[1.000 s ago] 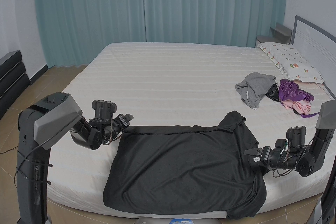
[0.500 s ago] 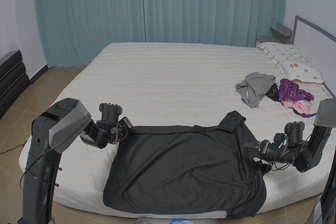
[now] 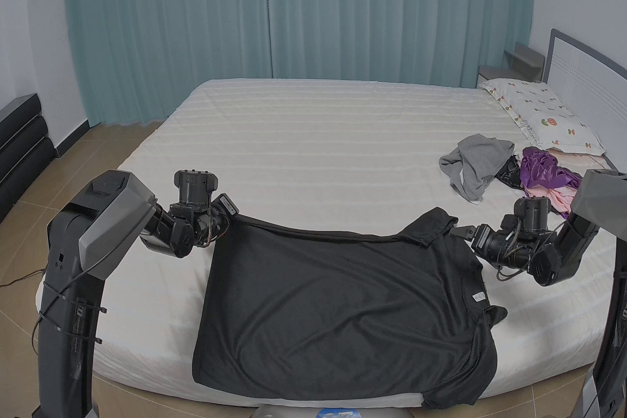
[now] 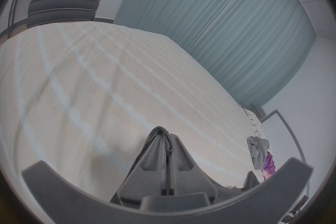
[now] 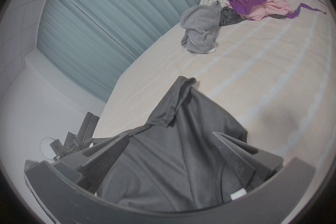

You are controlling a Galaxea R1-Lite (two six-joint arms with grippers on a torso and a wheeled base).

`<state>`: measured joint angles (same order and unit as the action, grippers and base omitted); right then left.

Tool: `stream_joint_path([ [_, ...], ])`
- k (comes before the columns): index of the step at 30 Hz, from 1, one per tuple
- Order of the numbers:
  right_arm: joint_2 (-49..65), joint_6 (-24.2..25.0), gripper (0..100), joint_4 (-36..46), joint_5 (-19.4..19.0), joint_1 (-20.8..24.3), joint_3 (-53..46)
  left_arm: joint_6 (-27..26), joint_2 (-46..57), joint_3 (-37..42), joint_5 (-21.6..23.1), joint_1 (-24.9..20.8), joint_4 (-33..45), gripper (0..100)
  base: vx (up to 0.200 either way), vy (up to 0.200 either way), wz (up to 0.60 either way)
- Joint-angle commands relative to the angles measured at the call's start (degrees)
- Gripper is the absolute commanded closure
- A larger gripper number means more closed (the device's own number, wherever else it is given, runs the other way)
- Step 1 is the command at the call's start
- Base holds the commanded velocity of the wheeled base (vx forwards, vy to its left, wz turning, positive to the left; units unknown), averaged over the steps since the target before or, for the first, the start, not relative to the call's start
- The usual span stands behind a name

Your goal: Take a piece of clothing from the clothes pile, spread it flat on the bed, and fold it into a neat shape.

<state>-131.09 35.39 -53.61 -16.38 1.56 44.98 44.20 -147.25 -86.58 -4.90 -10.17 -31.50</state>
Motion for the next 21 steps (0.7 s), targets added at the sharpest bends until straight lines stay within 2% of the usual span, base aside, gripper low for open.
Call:
stream_joint_path([
  [1, -7.3, -0.5, 0, 7.4, 0.3, 0.0, 13.5, -0.1, 1.4, -1.8, -0.3, 0.2, 0.7, 100, 0.0, 0.0, 0.0],
  [6, -12.4, -4.6, 0, 13.1, 0.7, -1.1, 22.0, -0.1, 1.3, -1.7, -0.4, 0.2, 0.8, 100, 0.0, 0.0, 0.0],
  [10, -16.8, -8.8, 0, 13.5, 0.7, -1.9, 25.9, -0.1, 0.8, -1.7, -0.5, 0.4, 0.8, 100, 0.0, 0.0, 0.0],
  [21, -19.2, -9.5, 0, 13.8, 0.5, -2.0, 30.8, -0.1, 0.8, -1.8, -0.5, 0.5, 1.5, 100, 0.0, 0.0, 0.0],
])
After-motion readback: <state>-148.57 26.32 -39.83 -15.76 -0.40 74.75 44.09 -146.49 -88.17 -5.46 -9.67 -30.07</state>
